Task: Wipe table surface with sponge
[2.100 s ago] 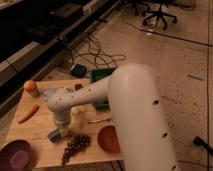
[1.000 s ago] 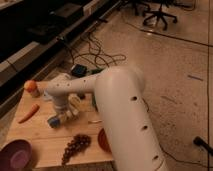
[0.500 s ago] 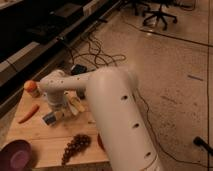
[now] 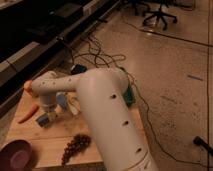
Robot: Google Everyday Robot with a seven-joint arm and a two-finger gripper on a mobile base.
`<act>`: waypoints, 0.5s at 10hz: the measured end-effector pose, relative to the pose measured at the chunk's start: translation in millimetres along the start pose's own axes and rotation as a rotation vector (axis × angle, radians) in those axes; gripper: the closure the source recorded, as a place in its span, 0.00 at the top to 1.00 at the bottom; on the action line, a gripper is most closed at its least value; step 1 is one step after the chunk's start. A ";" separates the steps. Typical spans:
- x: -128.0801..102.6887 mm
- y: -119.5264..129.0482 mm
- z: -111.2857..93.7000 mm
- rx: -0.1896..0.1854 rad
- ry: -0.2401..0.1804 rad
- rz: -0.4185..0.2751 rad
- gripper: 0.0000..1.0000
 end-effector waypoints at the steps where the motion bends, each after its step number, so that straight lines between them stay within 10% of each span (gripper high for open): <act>1: -14.2 1.9 6.6 -0.006 -0.002 -0.027 0.00; 5: -41.5 24.7 18.9 -0.019 -0.009 -0.058 0.00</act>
